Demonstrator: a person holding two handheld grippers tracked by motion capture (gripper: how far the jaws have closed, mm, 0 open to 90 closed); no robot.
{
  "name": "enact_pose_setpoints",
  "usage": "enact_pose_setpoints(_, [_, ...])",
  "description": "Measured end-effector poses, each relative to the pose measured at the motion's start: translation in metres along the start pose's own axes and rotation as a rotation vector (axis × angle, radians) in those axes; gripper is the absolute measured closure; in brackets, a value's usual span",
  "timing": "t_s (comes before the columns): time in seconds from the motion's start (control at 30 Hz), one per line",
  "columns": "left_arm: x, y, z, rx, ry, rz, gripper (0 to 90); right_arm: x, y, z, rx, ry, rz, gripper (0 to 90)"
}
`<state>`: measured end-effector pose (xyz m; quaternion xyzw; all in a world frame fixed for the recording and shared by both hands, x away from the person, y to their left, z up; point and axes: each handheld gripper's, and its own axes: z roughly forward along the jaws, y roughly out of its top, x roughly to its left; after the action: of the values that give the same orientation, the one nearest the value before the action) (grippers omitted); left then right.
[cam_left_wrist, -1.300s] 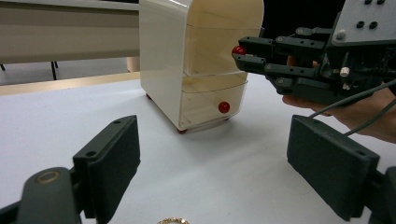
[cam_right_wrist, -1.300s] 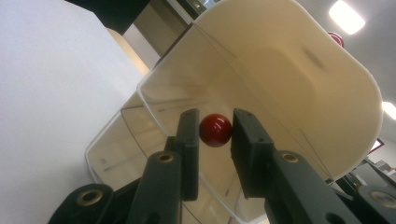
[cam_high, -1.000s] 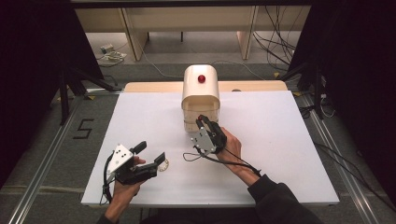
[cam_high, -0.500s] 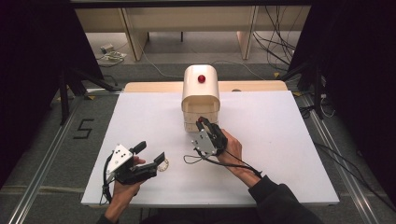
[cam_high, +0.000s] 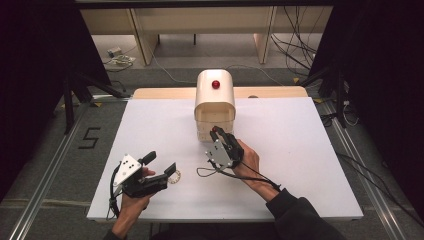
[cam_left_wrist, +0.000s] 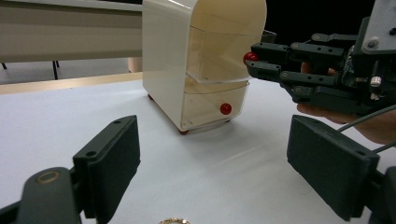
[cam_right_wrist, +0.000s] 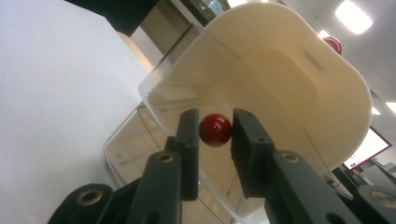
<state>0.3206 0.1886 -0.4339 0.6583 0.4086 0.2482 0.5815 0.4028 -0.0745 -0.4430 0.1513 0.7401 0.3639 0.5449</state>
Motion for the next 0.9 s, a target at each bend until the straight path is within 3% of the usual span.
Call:
enact_pose_setpoints(0.33, [0.000, 0.000, 0.000, 0.001, 0.002, 0.000, 16.5, -0.001, 0.000, -0.001, 0.001, 0.014, 0.018, 72.7])
enact_pose_setpoints(0.57, [0.000, 0.000, 0.000, 0.003, 0.001, 0.000, 16.5, -0.003, 0.002, -0.005, -0.010, 0.073, 0.036, 59.0])
enact_pose_setpoints(0.9, [0.000, 0.001, 0.002, 0.006, -0.001, -0.002, 16.5, -0.014, 0.008, -0.013, -0.051, 0.144, 0.128, 52.3])
